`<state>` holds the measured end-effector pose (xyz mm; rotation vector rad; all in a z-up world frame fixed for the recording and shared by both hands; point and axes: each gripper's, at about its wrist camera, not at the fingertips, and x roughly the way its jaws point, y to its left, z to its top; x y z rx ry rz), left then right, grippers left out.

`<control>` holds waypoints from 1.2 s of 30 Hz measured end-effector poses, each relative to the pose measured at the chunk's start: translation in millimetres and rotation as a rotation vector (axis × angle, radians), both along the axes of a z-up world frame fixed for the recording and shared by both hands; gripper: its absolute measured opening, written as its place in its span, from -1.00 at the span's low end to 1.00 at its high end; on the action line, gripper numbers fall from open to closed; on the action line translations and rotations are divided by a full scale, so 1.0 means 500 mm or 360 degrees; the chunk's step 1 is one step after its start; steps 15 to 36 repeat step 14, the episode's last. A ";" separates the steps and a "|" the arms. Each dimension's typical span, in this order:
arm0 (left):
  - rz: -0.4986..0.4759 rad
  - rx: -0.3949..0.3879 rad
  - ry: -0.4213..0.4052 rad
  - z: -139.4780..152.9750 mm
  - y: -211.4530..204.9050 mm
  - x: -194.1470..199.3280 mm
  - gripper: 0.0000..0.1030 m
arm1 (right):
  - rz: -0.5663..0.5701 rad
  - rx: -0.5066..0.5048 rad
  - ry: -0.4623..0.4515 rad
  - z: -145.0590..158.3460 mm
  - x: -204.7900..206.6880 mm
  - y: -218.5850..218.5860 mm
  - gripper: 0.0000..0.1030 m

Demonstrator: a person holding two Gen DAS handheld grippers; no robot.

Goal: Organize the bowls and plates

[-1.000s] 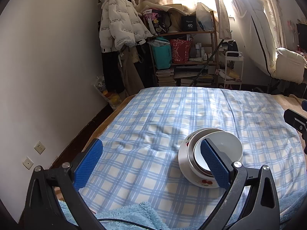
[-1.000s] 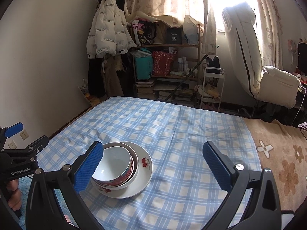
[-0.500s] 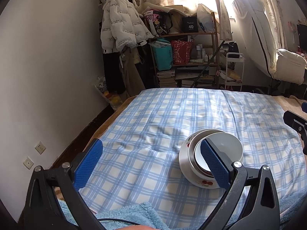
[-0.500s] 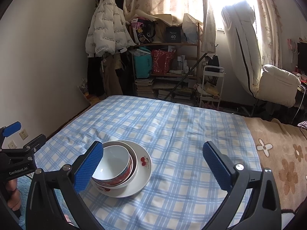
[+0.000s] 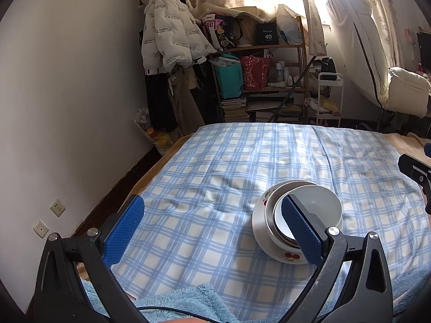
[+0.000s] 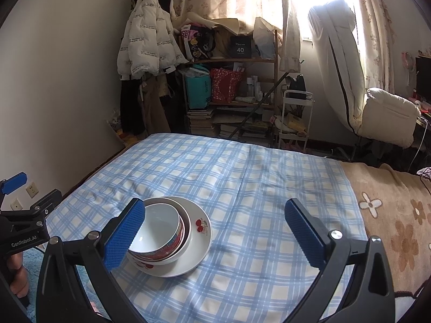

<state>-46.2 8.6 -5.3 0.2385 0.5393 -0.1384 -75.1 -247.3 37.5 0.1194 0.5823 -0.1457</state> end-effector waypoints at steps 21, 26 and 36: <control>-0.0004 0.0003 -0.0005 0.000 0.003 0.000 0.95 | -0.0002 -0.0004 -0.0005 0.001 -0.001 -0.002 1.00; -0.0004 0.0003 -0.0005 0.000 0.003 0.000 0.95 | -0.0002 -0.0004 -0.0005 0.001 -0.001 -0.002 1.00; -0.0004 0.0003 -0.0005 0.000 0.003 0.000 0.95 | -0.0002 -0.0004 -0.0005 0.001 -0.001 -0.002 1.00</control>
